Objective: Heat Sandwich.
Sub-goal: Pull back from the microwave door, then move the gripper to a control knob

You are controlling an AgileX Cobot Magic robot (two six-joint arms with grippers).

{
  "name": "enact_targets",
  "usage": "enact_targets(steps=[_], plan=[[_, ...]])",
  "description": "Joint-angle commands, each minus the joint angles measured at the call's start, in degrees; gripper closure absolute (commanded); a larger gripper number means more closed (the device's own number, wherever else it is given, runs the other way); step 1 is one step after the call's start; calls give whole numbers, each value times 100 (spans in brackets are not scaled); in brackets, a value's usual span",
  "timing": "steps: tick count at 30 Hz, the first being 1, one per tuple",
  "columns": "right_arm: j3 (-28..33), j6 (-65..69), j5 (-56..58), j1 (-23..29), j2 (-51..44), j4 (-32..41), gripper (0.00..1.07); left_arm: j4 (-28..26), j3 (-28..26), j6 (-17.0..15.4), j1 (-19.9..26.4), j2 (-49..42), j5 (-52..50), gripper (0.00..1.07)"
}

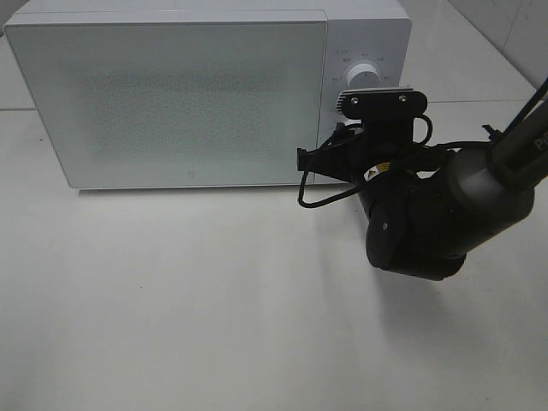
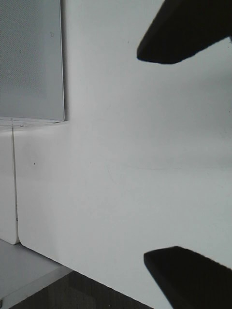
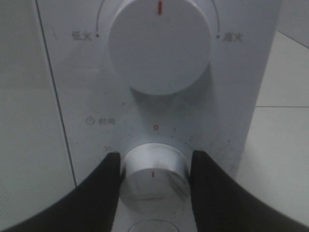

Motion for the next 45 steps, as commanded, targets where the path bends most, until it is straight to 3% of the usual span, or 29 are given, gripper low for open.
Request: enact_targets(steps=[1, 36, 45], plan=[[-46, 40, -34, 0, -6, -103, 106, -46, 23, 17, -17, -149, -63, 8], [-46, 5638, 544, 0, -6, 57, 105, -46, 23, 17, -17, -149, -63, 8], [-46, 7655, 607, 0, -6, 52, 104, -46, 23, 17, -17, -149, -63, 8]])
